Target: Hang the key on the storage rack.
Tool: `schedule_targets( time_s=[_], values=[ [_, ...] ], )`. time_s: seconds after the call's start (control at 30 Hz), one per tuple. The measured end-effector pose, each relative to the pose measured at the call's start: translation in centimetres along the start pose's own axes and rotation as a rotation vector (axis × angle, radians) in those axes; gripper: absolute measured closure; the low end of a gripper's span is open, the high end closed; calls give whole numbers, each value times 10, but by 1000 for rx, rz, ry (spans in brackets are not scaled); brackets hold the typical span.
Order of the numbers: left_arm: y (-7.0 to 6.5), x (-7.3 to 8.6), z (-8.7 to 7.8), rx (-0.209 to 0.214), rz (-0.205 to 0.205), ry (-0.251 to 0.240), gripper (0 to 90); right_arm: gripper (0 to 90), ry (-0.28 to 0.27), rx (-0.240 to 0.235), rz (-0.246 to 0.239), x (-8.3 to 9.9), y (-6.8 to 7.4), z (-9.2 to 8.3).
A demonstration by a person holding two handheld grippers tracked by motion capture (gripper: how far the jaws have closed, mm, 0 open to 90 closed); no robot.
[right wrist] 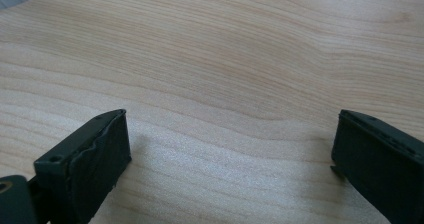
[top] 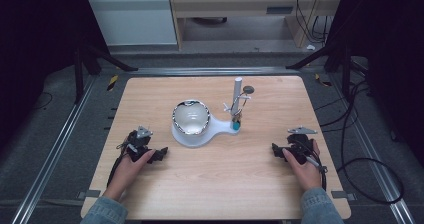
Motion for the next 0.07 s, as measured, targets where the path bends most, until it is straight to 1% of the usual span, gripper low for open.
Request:
schedule_targets(
  time_s=[0.07],
  values=[
    [0, 0, 0, 0, 0, 0, 0, 14, 2, 12, 13, 0, 1, 0]
  ],
)
Point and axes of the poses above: each handheld gripper's, and its own axes: z roughly forward along the jaws, x roughly out of its underside, y roughly to its left, the point moved 5 cm from there along z, roughly forward along the jaws, and after that the axes turned 4 degrees about z, right-handed, at the moved point
